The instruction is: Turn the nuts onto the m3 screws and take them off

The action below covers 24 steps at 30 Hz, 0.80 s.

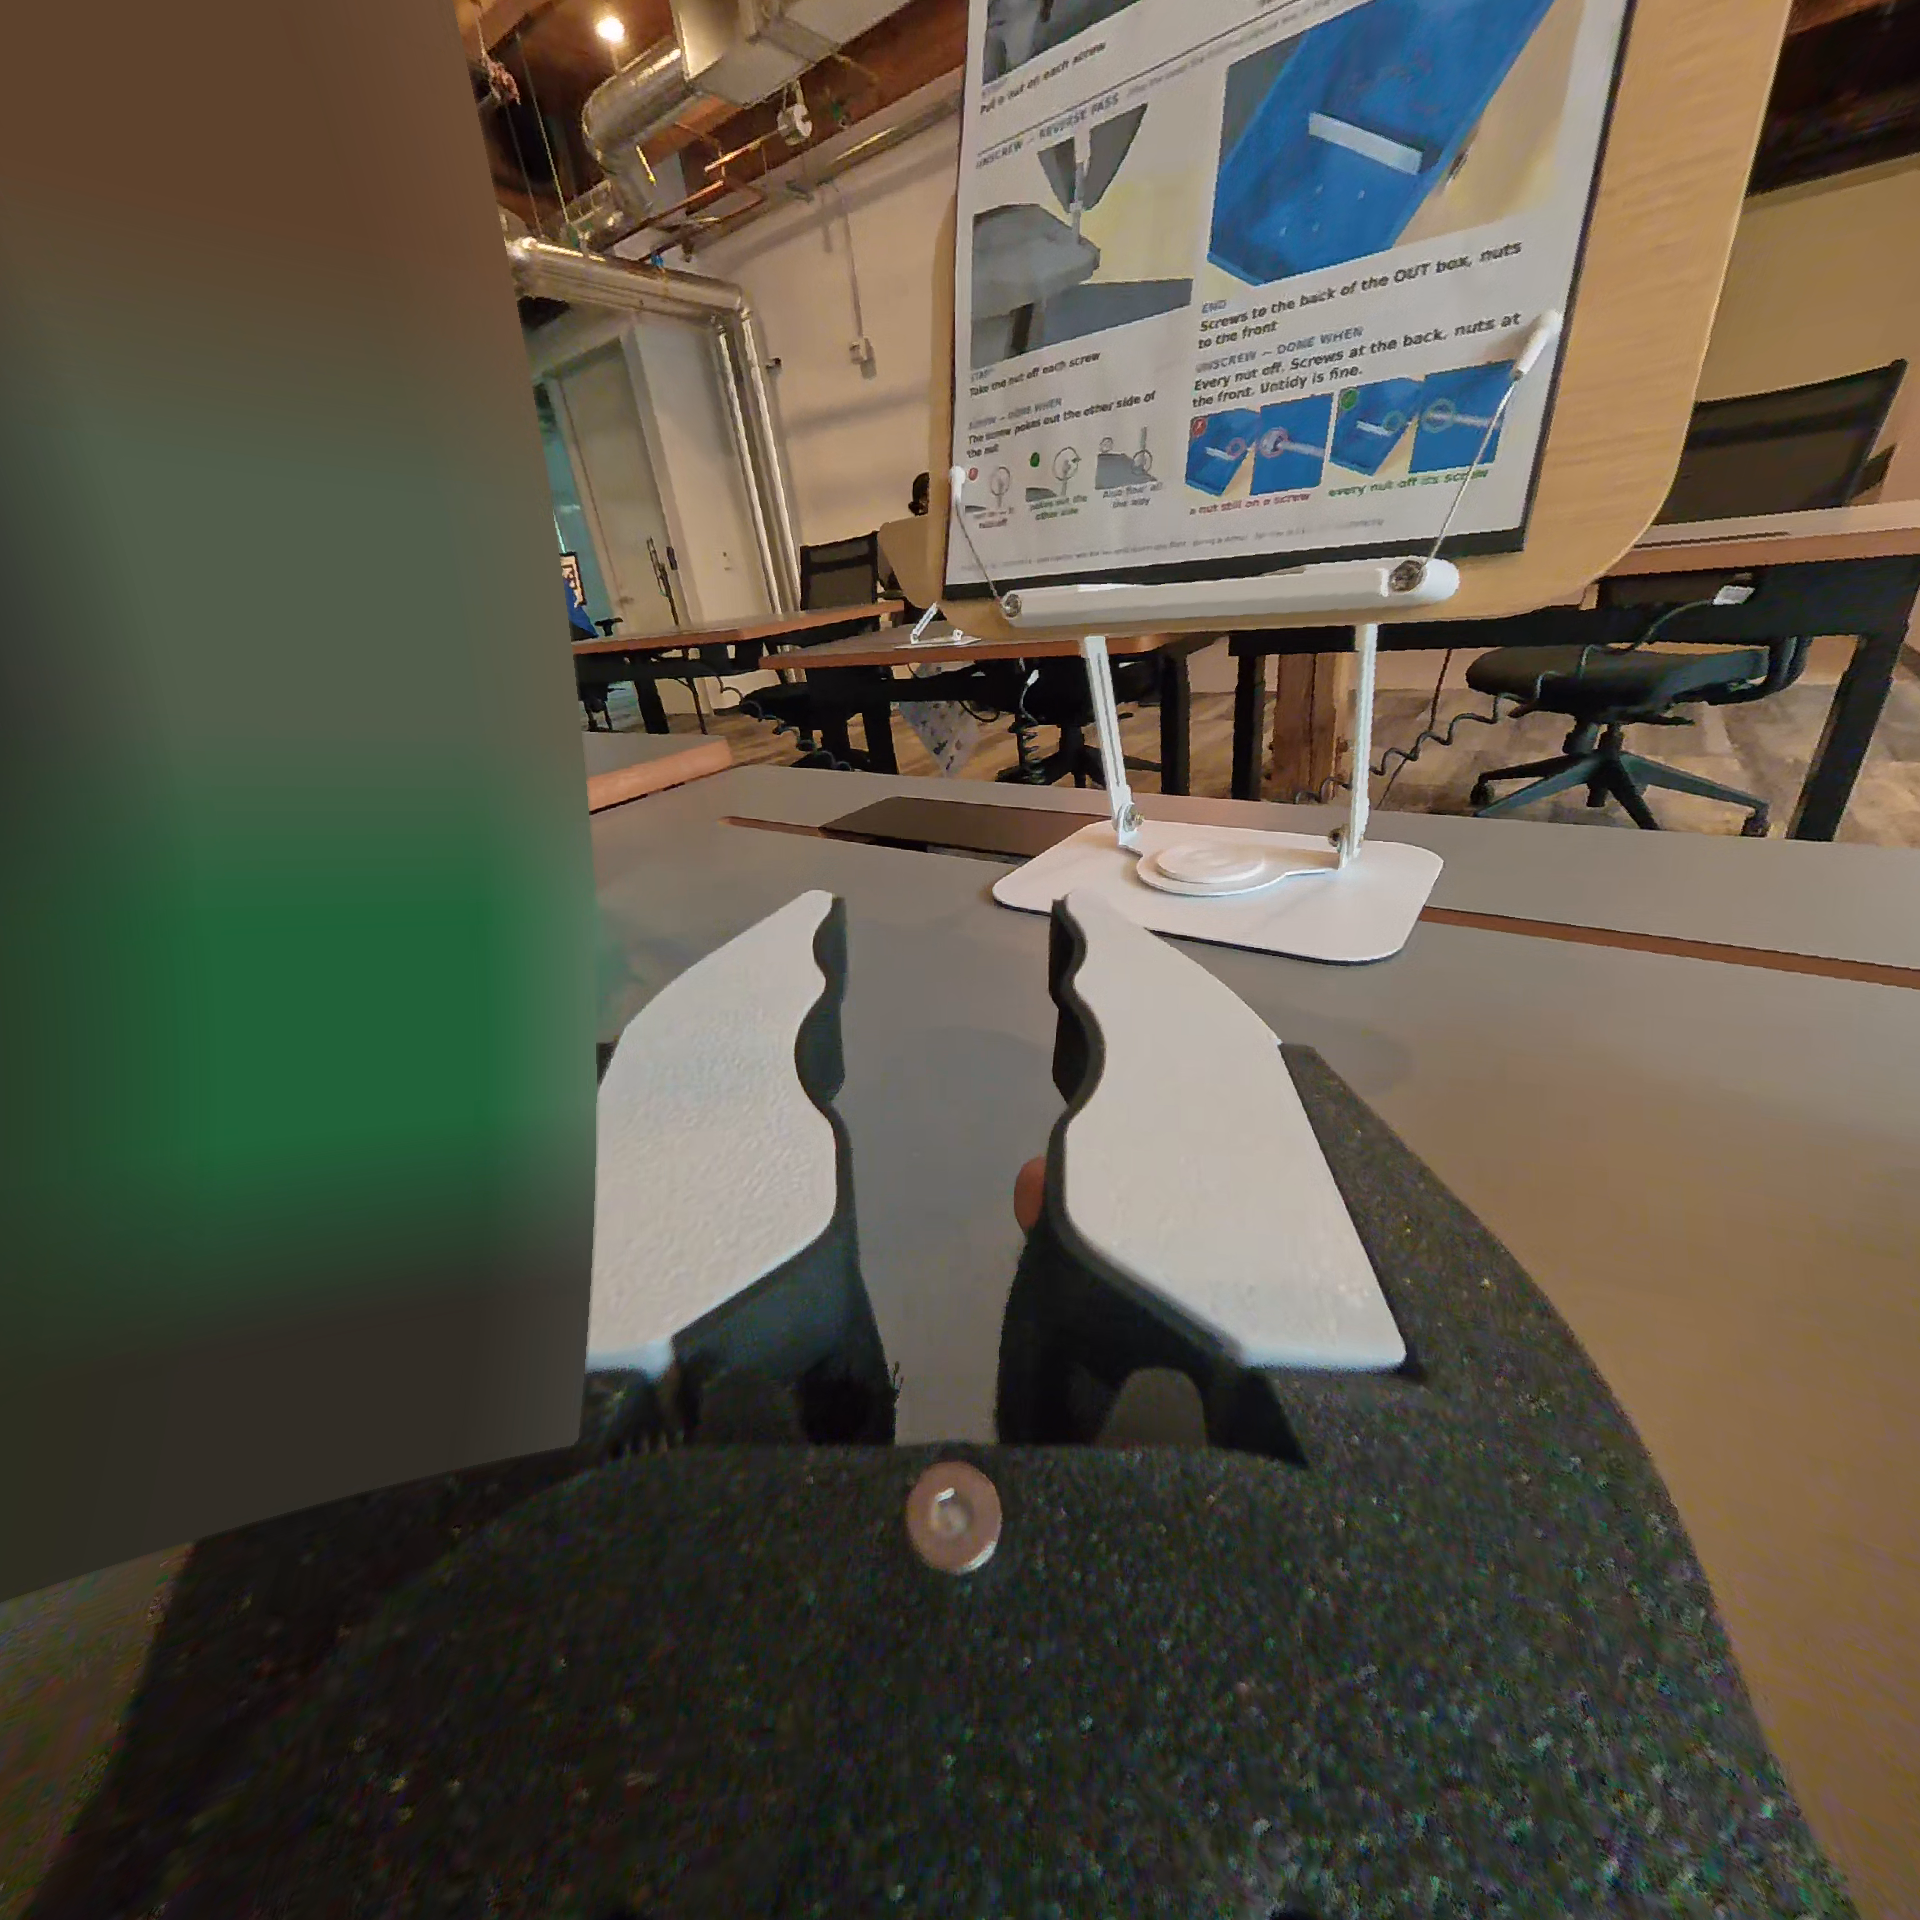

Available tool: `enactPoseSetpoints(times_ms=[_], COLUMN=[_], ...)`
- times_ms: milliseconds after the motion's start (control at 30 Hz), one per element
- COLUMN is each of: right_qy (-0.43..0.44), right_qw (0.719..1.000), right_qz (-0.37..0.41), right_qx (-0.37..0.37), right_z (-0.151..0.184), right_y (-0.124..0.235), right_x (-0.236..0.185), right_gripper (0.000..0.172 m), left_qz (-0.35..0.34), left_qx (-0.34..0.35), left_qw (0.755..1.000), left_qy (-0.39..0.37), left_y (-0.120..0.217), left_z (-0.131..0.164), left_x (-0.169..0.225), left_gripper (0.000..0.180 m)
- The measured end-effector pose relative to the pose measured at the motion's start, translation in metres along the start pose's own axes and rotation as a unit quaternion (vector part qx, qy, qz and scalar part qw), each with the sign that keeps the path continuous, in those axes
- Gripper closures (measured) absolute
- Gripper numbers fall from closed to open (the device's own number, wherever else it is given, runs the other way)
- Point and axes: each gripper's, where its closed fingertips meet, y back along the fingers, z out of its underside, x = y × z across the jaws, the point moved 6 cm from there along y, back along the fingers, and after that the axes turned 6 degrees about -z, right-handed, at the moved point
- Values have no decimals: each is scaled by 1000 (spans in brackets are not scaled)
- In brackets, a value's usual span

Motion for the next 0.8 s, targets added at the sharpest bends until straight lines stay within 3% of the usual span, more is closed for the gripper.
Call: enactPoseSetpoints(times_ms=[167, 367, 567, 800], right_qy=[14, 6, -41, -131], right_qw=[1000, 997, 985, 940], right_qz=[-17, -67, -155, -302], right_qx=[-9, -26, -56, -94], right_z=[0, 1, -6, -29], right_y=[-2, -6, -17, -34], right_x=[-7, -20, -50, -108], right_gripper=[137, 137, 139, 141], left_qz=[5, 62, 158, 250], left_qx=[152, 303, 415, 478], left_qw=[988, 946, 880, 817], left_qy=[-26, -101, -168, -203], left_y=[64, 113, 123, 108], left_z=[-18, -26, -21, -6], left_x=[37, 128, 230, 315], left_gripper=[177, 177, 177, 177])
